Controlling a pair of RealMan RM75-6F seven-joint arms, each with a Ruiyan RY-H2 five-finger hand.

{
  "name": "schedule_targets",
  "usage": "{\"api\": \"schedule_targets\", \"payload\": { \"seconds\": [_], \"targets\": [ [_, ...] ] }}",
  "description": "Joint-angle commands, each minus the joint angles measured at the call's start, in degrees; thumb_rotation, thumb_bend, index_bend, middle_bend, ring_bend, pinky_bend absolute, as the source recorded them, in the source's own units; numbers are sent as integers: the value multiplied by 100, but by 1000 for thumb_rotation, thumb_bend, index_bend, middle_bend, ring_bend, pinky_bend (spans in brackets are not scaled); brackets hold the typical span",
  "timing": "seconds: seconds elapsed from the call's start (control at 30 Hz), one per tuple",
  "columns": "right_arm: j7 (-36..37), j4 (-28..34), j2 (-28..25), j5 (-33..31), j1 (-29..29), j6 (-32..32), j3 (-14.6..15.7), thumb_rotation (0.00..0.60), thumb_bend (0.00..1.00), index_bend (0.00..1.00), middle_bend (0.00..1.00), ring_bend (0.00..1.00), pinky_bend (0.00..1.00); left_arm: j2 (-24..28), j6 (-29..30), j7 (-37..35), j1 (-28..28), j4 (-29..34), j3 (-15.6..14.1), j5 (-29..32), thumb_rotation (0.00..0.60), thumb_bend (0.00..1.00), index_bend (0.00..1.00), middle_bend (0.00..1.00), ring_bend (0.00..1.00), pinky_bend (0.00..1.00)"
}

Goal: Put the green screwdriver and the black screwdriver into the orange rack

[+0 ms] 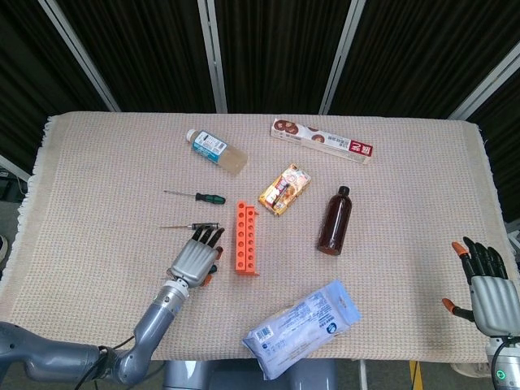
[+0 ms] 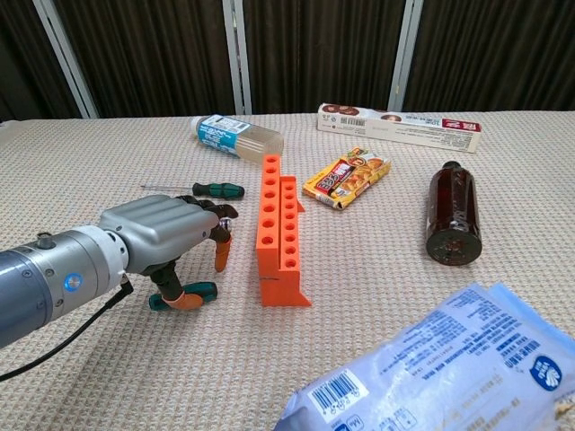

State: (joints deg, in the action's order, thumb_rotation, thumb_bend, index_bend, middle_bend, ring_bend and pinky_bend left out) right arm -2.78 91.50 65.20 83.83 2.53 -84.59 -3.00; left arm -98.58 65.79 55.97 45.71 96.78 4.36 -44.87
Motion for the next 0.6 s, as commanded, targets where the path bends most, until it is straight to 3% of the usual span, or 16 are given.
{"api": "schedule_targets", "payload": {
  "seconds": [0.03,0.3,0.43,0.6],
  "targets": [
    [25,-17,3,-2,-4,5,1,600,0,92,21,0,13,-94,110,160,48,4,-33,86,600,256,385,0,0,0],
    [145,-102,9,-16,-36,-2,4,600,0,93,21,0,14,-312,307,474,128,-51,-48,267,600,255,398,0,0,0],
    [188,-130,13,-28,-44,13,8,600,0,93,21,0,14,-381,412,538,139,-77,-26,316,600,328,410,0,0,0],
    [220,-151,12,-26,-47,20,6,600,0,93,21,0,15,-443,500,698,190,-56,10,435,600,341,414,0,0,0]
  ]
}}
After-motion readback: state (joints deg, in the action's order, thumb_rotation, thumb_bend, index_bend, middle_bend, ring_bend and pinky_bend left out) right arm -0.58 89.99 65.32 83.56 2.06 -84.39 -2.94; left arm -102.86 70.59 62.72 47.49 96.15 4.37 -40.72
